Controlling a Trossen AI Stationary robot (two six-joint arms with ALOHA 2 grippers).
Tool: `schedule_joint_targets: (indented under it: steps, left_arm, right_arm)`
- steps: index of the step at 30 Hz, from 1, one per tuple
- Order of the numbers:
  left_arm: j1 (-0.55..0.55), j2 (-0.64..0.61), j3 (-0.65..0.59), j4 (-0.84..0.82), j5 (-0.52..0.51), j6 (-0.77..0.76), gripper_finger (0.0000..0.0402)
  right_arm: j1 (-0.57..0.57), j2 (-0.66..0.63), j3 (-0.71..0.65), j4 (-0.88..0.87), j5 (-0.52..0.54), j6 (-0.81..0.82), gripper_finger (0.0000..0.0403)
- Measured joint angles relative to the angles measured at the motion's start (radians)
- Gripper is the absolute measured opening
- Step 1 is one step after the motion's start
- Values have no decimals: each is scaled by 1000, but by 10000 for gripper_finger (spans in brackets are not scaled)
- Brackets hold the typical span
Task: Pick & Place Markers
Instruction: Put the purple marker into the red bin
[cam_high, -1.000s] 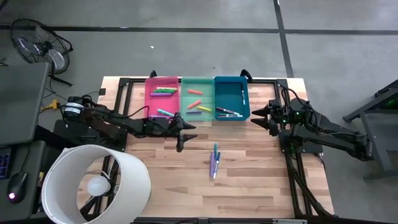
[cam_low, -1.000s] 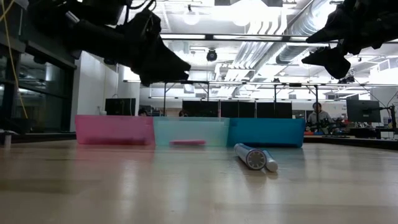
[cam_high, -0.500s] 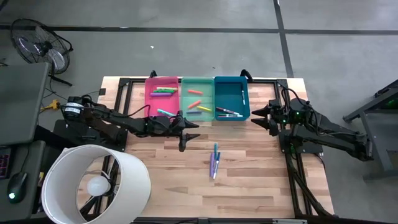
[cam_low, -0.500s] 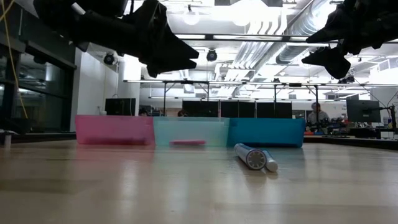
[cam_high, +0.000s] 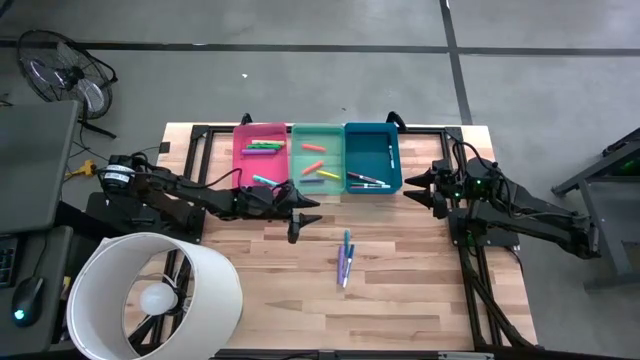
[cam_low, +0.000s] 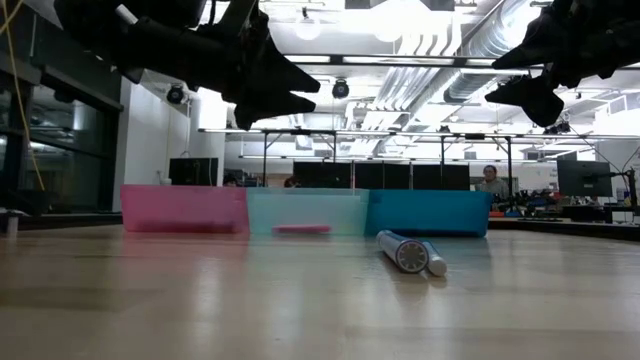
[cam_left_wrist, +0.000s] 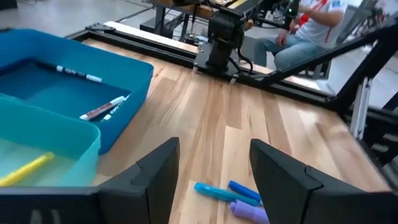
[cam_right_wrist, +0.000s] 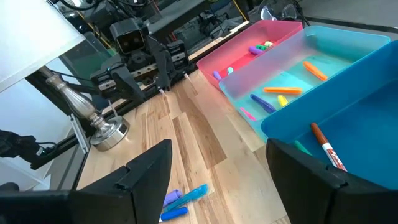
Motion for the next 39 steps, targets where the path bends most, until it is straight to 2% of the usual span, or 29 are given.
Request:
schedule_joint_targets:
  steps: [13, 24, 33, 36, 39]
  left_arm:
    - [0, 0, 0, -1, 0, -35, 193]
    - [0, 1, 0, -3, -1, -35, 193]
    - [0, 1, 0, -3, -1, -35, 193]
    - [0, 1, 0, -3, -2, -35, 193]
    - [0, 1, 0, -3, -2, -35, 193]
  right_arm:
    - [0, 0, 0, 0, 0, 3, 250]
    - [0, 0, 0, 11, -1, 89, 250]
    - [1, -4, 1, 8, -118, 99, 250]
    - [33, 4, 16, 0, -105, 108, 250]
    - [100, 48, 49, -14, -49, 106, 250]
